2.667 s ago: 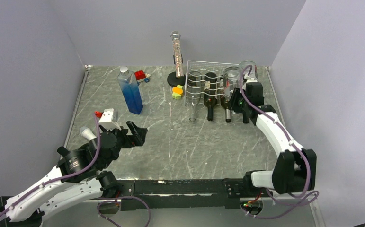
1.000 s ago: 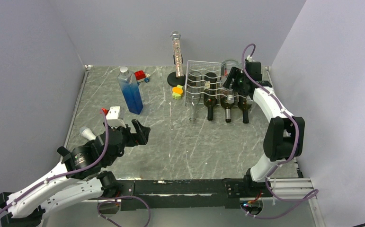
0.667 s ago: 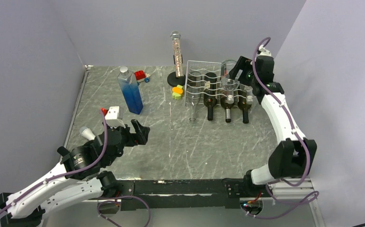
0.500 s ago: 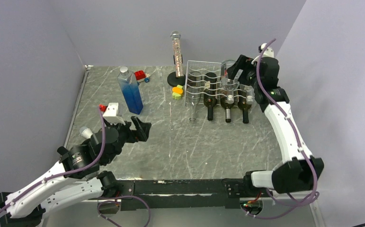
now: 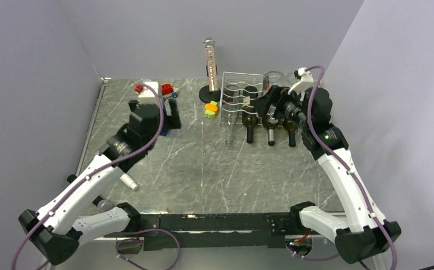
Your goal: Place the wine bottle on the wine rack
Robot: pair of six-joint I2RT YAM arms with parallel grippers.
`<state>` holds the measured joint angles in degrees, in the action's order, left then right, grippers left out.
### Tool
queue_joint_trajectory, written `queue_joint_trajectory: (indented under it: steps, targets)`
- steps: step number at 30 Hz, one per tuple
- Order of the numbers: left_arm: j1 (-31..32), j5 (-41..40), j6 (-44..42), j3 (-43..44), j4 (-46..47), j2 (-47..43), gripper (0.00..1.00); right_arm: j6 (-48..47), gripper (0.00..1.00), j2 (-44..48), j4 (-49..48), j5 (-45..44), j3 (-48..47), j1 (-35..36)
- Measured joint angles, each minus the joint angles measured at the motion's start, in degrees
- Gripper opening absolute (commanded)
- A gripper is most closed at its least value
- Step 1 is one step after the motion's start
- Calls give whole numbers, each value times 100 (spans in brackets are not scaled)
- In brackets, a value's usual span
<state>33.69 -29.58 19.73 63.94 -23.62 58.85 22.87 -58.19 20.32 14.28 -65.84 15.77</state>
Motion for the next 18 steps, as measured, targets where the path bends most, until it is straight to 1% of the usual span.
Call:
queue_joint_trajectory:
  steps: [1,4,8,13,18]
  targets:
    - [-323,151,-87,85,-4,15,99,-9,99,120,33,11,87,4]
    - [-868,573,-323,422,-20,13,99,-20,100,426,116,48,295,2]
    - [-1327,1029,-610,723,37,26,99,-15,100,647,236,144,431,2]
    - [-2013,1545,-907,704,240,286,99,33,100,791,240,391,667,2]
    - [-2369,2236,-1169,599,452,669,99,50,100,1047,323,592,938,4]
